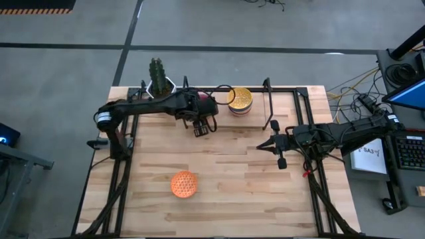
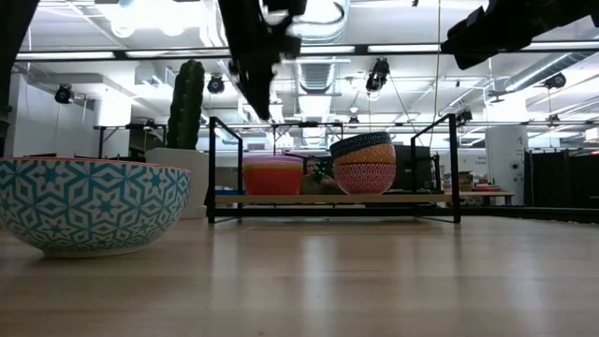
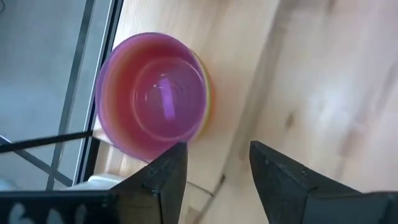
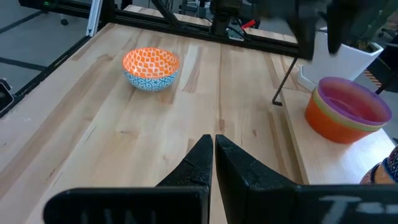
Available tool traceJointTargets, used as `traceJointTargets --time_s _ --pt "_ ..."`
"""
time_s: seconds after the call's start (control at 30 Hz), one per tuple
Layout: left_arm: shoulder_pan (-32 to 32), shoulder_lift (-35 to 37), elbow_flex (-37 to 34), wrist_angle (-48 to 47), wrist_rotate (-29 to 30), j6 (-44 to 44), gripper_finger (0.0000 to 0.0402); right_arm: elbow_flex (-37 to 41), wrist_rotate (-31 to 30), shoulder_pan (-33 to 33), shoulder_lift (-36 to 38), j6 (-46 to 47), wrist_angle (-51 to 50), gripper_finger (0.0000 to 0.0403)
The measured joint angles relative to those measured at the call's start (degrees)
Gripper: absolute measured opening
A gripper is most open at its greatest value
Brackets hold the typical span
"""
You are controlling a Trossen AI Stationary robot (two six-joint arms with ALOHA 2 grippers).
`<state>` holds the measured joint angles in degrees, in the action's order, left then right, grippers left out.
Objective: Place and stack bowls onto a shelf
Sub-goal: Stack the orange patterned bowl on the yellow patterned bowl on the shelf
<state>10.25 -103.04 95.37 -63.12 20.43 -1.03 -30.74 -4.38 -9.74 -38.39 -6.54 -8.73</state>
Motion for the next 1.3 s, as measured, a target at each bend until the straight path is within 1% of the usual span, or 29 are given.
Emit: traceJointTargets --time_s 0.13,0.33,0.5,0.63,0.73,0.83,0.93,1.07,1.13,1.2,1.3 --pt "-3.99 1.41 3.96 -4.42 -0.37 -2.13 0.0158 0.00 -0.13 0.00 -0.02 2.41 0.07 0.0009" --pt "-13.96 5.43 4.23 -1.82 -0.44 -3.08 0.0158 0.00 -0.18 -0.25 -1.25 10.74 1.61 0.0009" --pt "-23.23 7.94 2.38 6.89 0.19 -1.31 0.0158 -0.01 -0.16 -1.21 -6.93 14.90 9.28 0.0009" --pt "-29.25 9.72 -1.61 15.57 4.14 1.96 0.0158 -1.00 -0.14 -2.27 -13.75 17.84 13.63 0.0009" --pt "-31.80 11.54 -5.99 21.37 6.30 3.97 0.0158 -4.04 -0.14 -3.43 -19.49 20.11 13.71 0.0009" --pt "-32.78 13.99 -11.96 27.57 7.59 5.68 0.0158 -7.86 -0.14 -4.55 -25.16 21.01 13.67 0.0009" --pt "-32.78 17.22 -19.71 33.70 8.09 6.01 0.0158 -12.13 -0.13 -5.07 -30.37 22.71 13.58 0.0009" --pt "-32.88 23.50 -31.09 46.52 10.67 6.14 0.0158 -17.39 -0.13 -5.29 -36.51 24.67 12.94 0.0009" --pt "-33.14 27.09 -36.51 52.40 13.02 6.46 0.0158 -20.12 -0.13 -5.29 -39.74 25.34 11.14 0.0009" --pt "-33.23 30.64 -40.88 56.11 16.39 6.79 0.0158 -22.92 -0.12 -5.29 -42.72 25.73 8.64 0.0009" --pt "-33.18 35.94 -46.43 57.58 22.06 5.07 0.0158 -27.43 -0.13 -5.34 -47.54 26.79 5.85 0.0009"
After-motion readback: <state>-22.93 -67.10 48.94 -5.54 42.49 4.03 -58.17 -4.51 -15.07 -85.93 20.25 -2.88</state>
